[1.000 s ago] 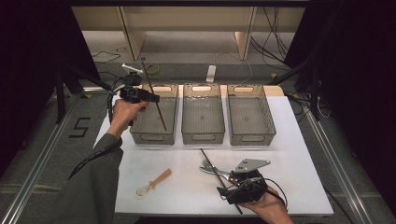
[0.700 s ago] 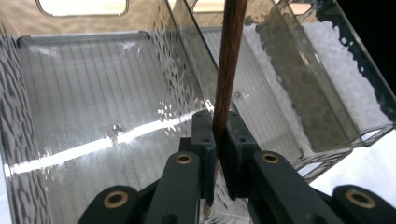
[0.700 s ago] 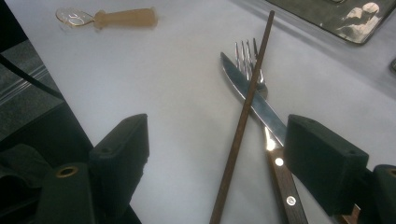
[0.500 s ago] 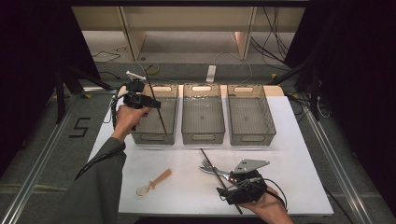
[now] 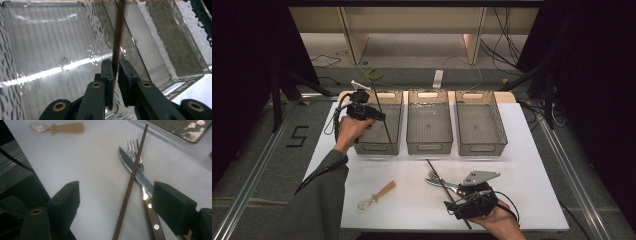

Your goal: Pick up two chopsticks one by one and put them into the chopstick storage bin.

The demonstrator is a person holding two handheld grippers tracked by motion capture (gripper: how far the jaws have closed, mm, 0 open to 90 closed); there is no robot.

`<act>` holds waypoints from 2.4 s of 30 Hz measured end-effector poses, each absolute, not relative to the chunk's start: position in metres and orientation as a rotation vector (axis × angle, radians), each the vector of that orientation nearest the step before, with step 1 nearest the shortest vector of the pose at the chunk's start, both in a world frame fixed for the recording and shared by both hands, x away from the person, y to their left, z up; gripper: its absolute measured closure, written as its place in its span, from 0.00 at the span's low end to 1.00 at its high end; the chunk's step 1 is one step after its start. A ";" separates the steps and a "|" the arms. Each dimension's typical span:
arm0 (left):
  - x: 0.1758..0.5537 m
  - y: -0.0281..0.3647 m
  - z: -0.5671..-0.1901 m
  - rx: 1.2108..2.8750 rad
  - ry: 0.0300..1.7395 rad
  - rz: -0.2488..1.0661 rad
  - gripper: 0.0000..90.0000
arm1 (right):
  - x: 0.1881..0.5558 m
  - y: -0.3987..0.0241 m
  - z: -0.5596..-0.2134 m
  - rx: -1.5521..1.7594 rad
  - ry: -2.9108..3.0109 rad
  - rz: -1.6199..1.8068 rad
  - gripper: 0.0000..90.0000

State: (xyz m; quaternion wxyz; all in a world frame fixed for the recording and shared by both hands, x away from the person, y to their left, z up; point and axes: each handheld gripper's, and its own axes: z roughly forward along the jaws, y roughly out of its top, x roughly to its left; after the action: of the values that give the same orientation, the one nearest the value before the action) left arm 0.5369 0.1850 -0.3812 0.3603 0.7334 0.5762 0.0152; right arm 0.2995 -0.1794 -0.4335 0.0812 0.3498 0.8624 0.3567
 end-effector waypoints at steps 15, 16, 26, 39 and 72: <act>0.531 0.187 -0.372 1.816 1.519 0.115 0.32 | 0.300 -0.180 -0.433 1.050 2.579 1.056 0.26; 0.530 0.186 -0.371 1.812 1.509 0.107 0.31 | 0.300 -0.180 -0.433 1.048 2.580 1.057 0.27; 0.491 0.179 -0.362 1.769 1.387 0.108 0.20 | 0.302 -0.183 -0.433 1.061 2.566 1.030 0.27; 0.442 0.170 -0.374 1.765 1.261 0.133 0.19 | 0.314 -0.186 -0.431 1.118 2.566 0.930 0.34; 0.341 0.148 -0.415 1.812 0.989 0.254 0.18 | 0.336 -0.153 -0.459 1.051 2.839 0.540 0.76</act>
State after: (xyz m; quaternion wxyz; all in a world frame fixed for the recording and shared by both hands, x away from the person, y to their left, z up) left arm 0.3415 0.1482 -0.4150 0.5061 0.7513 0.4101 0.1054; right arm 0.3357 -0.1529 -0.4589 0.0334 0.3416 0.9227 0.1756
